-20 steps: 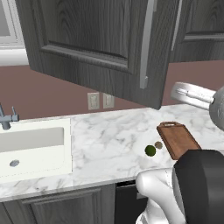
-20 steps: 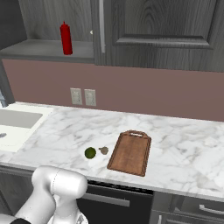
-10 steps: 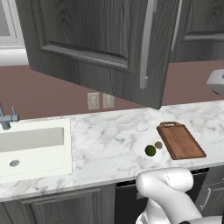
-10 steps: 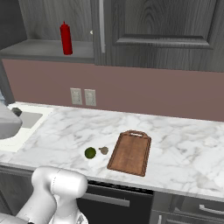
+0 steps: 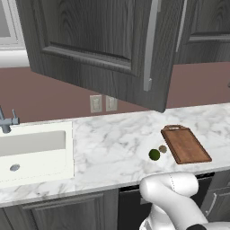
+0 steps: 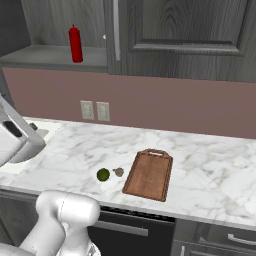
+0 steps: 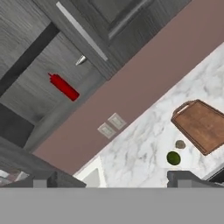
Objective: Open the cabinet. Place the bowl and condiment on the counter. Then place the lime and garlic on the cutting board.
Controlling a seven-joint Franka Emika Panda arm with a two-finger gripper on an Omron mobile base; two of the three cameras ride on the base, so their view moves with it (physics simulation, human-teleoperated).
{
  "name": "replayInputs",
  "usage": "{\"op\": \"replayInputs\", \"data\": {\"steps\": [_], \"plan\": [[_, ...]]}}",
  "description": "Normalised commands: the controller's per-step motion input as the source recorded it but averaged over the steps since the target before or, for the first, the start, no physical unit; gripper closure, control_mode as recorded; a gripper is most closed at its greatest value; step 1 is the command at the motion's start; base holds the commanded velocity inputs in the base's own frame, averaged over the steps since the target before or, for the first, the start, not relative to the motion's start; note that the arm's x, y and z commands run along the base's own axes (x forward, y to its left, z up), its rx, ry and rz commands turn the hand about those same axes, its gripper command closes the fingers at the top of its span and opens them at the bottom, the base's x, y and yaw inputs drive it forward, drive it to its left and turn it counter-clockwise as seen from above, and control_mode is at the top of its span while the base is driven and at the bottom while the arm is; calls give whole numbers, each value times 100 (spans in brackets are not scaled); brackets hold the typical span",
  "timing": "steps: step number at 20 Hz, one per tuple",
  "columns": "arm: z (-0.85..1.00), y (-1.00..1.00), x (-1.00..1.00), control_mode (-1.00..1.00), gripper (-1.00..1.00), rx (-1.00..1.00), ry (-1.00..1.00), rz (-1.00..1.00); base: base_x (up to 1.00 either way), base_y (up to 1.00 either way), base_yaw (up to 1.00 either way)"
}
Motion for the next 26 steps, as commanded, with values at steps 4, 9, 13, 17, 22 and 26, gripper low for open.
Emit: {"op": "replayInputs", "data": {"steps": [4, 9, 13, 17, 22, 26], "plan": [[-1, 0, 25, -100, -100, 15, 0, 6, 0, 0, 0], [0, 0, 35, -100, -100, 12, 0, 7, 0, 0, 0], [0, 0, 45, -100, -100, 8, 0, 8, 0, 0, 0], [-7, 0, 34, -100, -100, 5, 0, 9, 0, 0, 0], [-11, 0, 0, -100, -100, 9, 0, 12, 0, 0, 0], [-14, 0, 0, -100, -100, 10, 0, 13, 0, 0, 0]]}}
